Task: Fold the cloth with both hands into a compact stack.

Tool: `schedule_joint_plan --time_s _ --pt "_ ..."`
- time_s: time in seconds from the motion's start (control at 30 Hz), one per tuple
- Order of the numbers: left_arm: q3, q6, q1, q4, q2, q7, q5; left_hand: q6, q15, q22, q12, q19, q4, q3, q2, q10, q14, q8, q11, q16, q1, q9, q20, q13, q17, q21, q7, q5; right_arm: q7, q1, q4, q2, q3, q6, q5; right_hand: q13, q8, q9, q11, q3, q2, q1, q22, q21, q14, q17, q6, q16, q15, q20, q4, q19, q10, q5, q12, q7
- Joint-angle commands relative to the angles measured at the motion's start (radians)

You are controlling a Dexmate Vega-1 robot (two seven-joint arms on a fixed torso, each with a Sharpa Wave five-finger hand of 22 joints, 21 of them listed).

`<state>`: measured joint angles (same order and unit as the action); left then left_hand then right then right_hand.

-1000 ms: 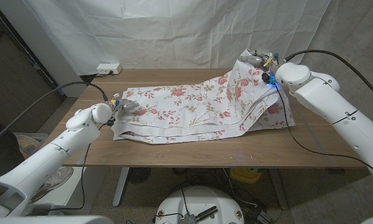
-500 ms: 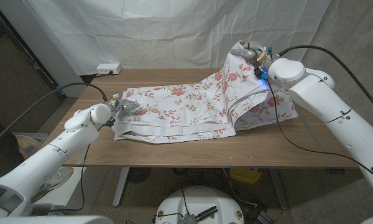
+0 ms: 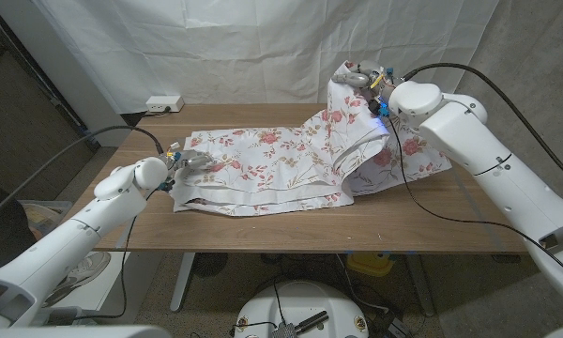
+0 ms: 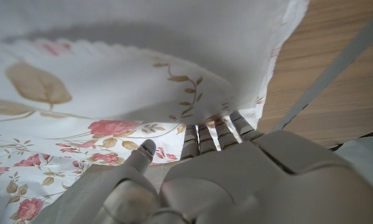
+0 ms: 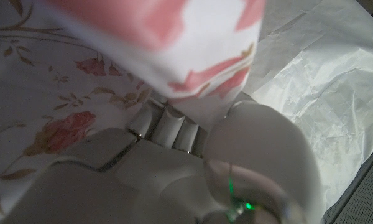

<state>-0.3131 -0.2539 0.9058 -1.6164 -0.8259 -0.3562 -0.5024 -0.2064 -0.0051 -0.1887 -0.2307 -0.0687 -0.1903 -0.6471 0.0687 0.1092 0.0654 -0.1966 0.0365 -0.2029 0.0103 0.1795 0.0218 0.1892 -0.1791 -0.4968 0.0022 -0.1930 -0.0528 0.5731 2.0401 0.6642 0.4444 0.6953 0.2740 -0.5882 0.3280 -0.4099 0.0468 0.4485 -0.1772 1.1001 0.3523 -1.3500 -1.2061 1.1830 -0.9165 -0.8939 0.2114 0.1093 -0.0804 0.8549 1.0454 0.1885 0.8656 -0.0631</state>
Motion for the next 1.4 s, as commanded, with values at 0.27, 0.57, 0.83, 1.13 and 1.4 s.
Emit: schedule_joint_plan --time_s 0.27,0.57,0.83,1.13,1.4 --pt "0.03 0.004 0.037 -0.032 -0.01 0.029 -0.011 0.013 -0.001 -0.001 0.01 -0.005 0.0 0.006 0.103 -0.009 -0.008 0.006 0.002 0.007 -0.007 0.005 -0.004 0.002 -0.005 0.002 -0.004 -0.003 0.05 -0.092 -0.084 -0.095 0.043 0.035 0.081 -0.001 -0.008 -0.005 -0.002 0.005 0.001 0.021 -0.017 -0.025 -0.007 0.001 -0.029 0.011 0.007 0.086 -0.004 0.003 0.012 0.004 0.0 -0.03" --pt "0.021 -0.043 0.047 -0.059 -0.019 0.034 -0.065 0.031 0.009 -0.002 0.027 -0.019 0.0 0.009 0.104 -0.048 -0.044 0.012 -0.005 0.019 -0.007 0.005 0.006 0.002 -0.005 0.009 0.003 -0.003 0.05 -0.12 -0.087 -0.115 0.07 0.04 0.087 0.001 -0.011 -0.007 -0.005 0.005 0.001 0.027 -0.033 -0.044 -0.009 -0.012 -0.032 0.026 0.007 0.085 -0.006 0.005 0.014 0.003 0.0 -0.034" --pt "0.031 -0.1 0.071 -0.092 -0.02 0.043 -0.11 0.155 0.027 -0.003 0.047 -0.048 0.001 0.02 0.1 -0.136 -0.112 0.032 -0.009 0.026 -0.009 0.004 0.02 0.002 -0.007 0.026 -0.004 -0.002 0.055 -0.144 -0.105 -0.15 0.084 0.044 0.107 0.008 -0.014 -0.01 -0.006 0.004 0.001 0.033 -0.049 -0.061 -0.021 -0.021 -0.036 0.035 0.007 0.087 -0.008 0.013 0.016 0.003 -0.004 -0.041" --pt "0.046 -0.084 0.087 -0.089 -0.019 0.041 -0.096 0.161 0.023 -0.003 0.046 -0.049 0.0 0.022 0.101 -0.144 -0.117 0.027 -0.006 0.023 -0.009 0.004 0.017 0.002 -0.007 0.027 0.006 -0.003 0.039 -0.159 -0.154 -0.207 0.074 0.053 0.151 0.011 -0.019 -0.012 -0.008 0.005 0.001 0.039 -0.069 -0.077 -0.029 -0.028 -0.038 0.047 0.007 0.089 -0.008 0.009 0.017 0.002 -0.005 -0.045" --pt "0.057 -0.071 0.098 -0.086 -0.031 0.032 -0.087 0.156 0.016 -0.004 0.041 -0.048 -0.001 0.024 0.102 -0.139 -0.113 0.021 -0.003 0.02 -0.01 0.004 0.015 0.002 -0.007 0.027 0.008 -0.003 -0.021 -0.175 -0.127 -0.21 0.078 0.057 0.113 0.011 -0.022 -0.014 -0.009 0.004 0.002 0.041 -0.083 -0.089 -0.035 -0.03 -0.041 0.054 0.006 0.089 -0.008 0.01 0.019 0.002 -0.004 -0.042"
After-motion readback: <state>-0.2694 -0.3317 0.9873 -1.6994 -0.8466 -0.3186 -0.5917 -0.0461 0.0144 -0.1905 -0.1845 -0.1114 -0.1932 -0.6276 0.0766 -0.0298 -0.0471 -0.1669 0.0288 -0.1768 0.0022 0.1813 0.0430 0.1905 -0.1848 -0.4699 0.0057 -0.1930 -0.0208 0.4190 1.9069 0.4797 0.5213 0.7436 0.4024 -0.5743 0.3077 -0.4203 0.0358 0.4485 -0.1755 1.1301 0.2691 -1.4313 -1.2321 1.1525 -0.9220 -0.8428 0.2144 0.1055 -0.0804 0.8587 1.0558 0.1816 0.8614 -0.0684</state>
